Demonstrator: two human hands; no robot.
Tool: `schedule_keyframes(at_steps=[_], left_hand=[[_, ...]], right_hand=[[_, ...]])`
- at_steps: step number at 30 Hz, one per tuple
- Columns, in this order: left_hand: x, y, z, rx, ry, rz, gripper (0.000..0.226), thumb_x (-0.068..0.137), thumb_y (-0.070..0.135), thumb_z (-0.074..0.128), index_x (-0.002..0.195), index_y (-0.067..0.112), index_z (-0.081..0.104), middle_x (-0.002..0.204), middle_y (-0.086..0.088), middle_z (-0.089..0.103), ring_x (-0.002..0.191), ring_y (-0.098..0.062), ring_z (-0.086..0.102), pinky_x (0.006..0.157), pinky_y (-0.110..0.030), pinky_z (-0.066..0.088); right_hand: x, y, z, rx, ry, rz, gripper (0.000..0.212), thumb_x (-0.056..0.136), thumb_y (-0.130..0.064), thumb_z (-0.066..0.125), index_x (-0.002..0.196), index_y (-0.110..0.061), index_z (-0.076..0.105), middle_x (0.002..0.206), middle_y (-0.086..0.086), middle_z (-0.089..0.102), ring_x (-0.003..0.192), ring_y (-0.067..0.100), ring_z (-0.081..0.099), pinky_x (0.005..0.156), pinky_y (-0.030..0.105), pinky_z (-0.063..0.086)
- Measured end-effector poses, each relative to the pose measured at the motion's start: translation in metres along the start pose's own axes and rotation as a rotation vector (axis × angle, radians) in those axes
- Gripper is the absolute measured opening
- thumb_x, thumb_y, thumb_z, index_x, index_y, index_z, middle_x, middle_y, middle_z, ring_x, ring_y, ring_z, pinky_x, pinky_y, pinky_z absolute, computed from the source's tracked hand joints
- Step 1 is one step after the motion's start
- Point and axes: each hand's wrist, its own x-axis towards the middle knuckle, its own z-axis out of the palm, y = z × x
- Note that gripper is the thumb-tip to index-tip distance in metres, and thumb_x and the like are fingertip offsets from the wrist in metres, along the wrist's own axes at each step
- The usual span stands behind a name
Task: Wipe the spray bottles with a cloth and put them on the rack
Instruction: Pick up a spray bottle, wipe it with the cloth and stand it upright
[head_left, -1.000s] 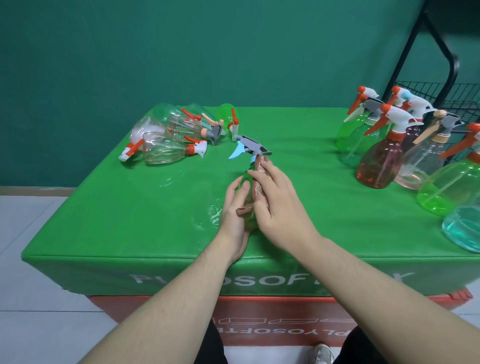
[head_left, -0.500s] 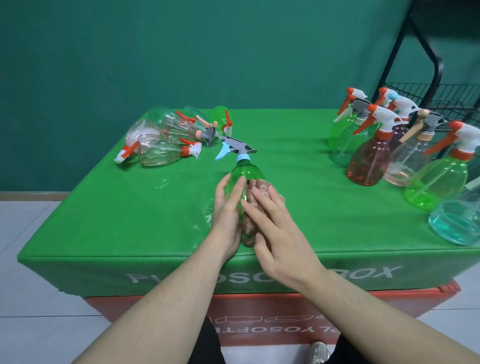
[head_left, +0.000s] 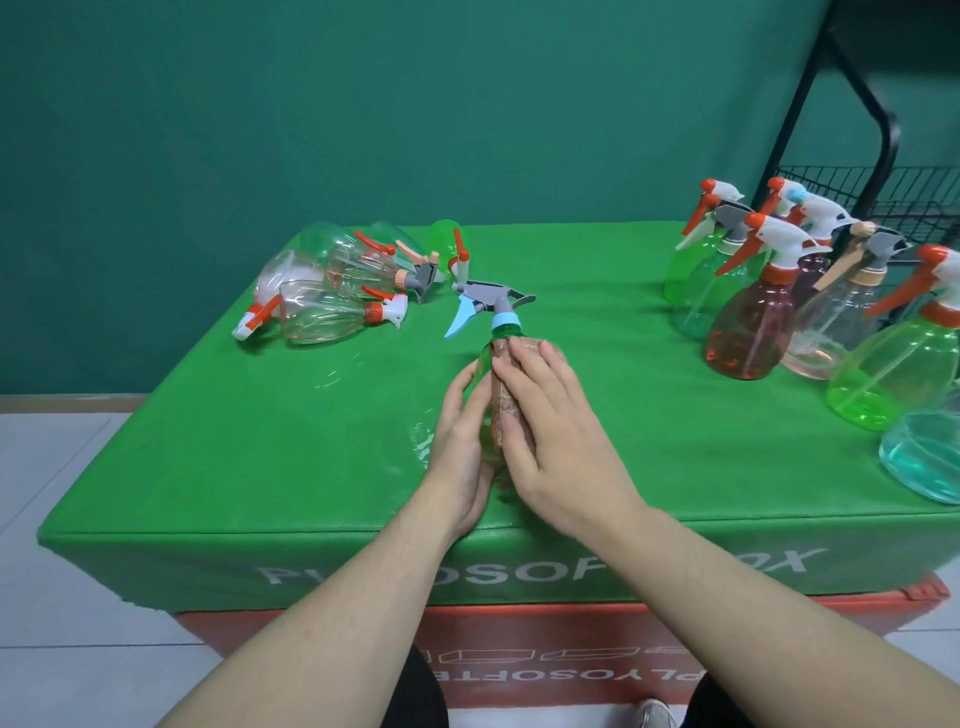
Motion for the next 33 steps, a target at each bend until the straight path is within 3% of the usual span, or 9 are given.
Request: schedule_keyframes(at_steps=[5, 9, 14, 18, 22, 24, 26, 29, 33], left_hand=[[0.002, -0.002, 0.000, 0.039, -0.012, -0.013, 0.042, 0.100, 0.031, 0.058, 0.142, 0.034, 0.053, 0.113, 0.005, 0.077, 0.088, -0.008, 0.074, 0.072, -0.028, 0.054], [0.003, -0.003, -0.002, 0.000, -0.019, -0.002, 0.053, 0.094, 0.033, 0.065, 0.145, 0.030, 0.052, 0.120, -0.008, 0.075, 0.095, -0.020, 0.073, 0.076, -0.034, 0.055], [0.004, -0.005, 0.000, 0.025, -0.011, 0.027, 0.057, 0.091, 0.028, 0.065, 0.146, 0.026, 0.051, 0.116, -0.007, 0.077, 0.105, -0.022, 0.071, 0.082, -0.037, 0.056], [0.003, -0.008, 0.000, 0.052, -0.004, 0.043, 0.051, 0.099, 0.025, 0.062, 0.148, 0.024, 0.050, 0.122, -0.006, 0.075, 0.101, -0.017, 0.073, 0.083, -0.034, 0.054], [0.001, -0.009, 0.001, 0.084, -0.001, 0.040, 0.044, 0.102, 0.029, 0.058, 0.146, 0.028, 0.051, 0.116, 0.004, 0.076, 0.090, -0.010, 0.073, 0.070, -0.024, 0.054], [0.001, -0.009, 0.001, 0.099, -0.012, 0.030, 0.040, 0.104, 0.030, 0.054, 0.144, 0.032, 0.051, 0.109, 0.009, 0.077, 0.084, -0.008, 0.073, 0.065, -0.023, 0.053], [0.000, -0.007, 0.003, 0.109, -0.002, 0.031, 0.043, 0.100, 0.037, 0.062, 0.142, 0.034, 0.052, 0.115, 0.007, 0.076, 0.093, -0.013, 0.073, 0.072, -0.028, 0.056], [0.000, -0.007, 0.004, 0.065, 0.025, 0.024, 0.049, 0.094, 0.042, 0.065, 0.141, 0.032, 0.055, 0.133, -0.002, 0.069, 0.124, -0.024, 0.065, 0.107, -0.048, 0.051], [0.000, -0.005, 0.005, 0.052, 0.055, 0.037, 0.045, 0.103, 0.040, 0.053, 0.146, 0.024, 0.051, 0.136, -0.006, 0.067, 0.125, -0.023, 0.065, 0.108, -0.044, 0.050]], right_hand=[[0.027, -0.003, -0.009, 0.025, -0.057, 0.096, 0.050, 0.105, -0.027, 0.036, 0.151, -0.011, 0.044, 0.165, 0.006, 0.028, 0.154, 0.021, 0.017, 0.127, 0.031, 0.007], [0.045, -0.002, -0.013, 0.096, -0.104, 0.179, 0.047, 0.107, -0.026, 0.039, 0.152, -0.014, 0.044, 0.166, 0.002, 0.026, 0.152, 0.019, 0.022, 0.125, 0.029, 0.012], [0.054, 0.004, -0.015, 0.223, -0.128, 0.364, 0.048, 0.107, -0.028, 0.037, 0.155, -0.025, 0.041, 0.167, -0.003, 0.025, 0.152, 0.012, 0.023, 0.124, 0.029, 0.019], [0.043, 0.002, -0.012, 0.176, -0.097, 0.314, 0.045, 0.107, -0.026, 0.038, 0.151, -0.020, 0.046, 0.165, 0.001, 0.030, 0.151, 0.015, 0.027, 0.122, 0.029, 0.022], [0.025, 0.003, -0.008, 0.072, -0.077, 0.166, 0.050, 0.105, -0.028, 0.034, 0.150, -0.012, 0.046, 0.162, 0.005, 0.034, 0.149, 0.019, 0.029, 0.124, 0.028, 0.018], [0.014, 0.005, -0.006, 0.031, -0.047, 0.079, 0.052, 0.105, -0.028, 0.031, 0.150, -0.007, 0.045, 0.161, 0.008, 0.034, 0.150, 0.021, 0.027, 0.125, 0.036, 0.018], [0.005, 0.008, -0.004, 0.001, -0.028, 0.010, 0.051, 0.106, -0.024, 0.031, 0.150, -0.003, 0.043, 0.162, 0.011, 0.033, 0.153, 0.023, 0.023, 0.125, 0.043, 0.018], [-0.011, 0.011, 0.000, -0.056, -0.052, -0.051, 0.052, 0.106, -0.025, 0.030, 0.153, -0.005, 0.040, 0.164, 0.010, 0.027, 0.155, 0.027, 0.016, 0.125, 0.049, 0.018], [-0.031, 0.015, 0.010, -0.074, -0.056, -0.051, 0.049, 0.106, -0.030, 0.033, 0.154, -0.019, 0.039, 0.167, 0.002, 0.023, 0.157, 0.028, 0.007, 0.122, 0.056, 0.023]])
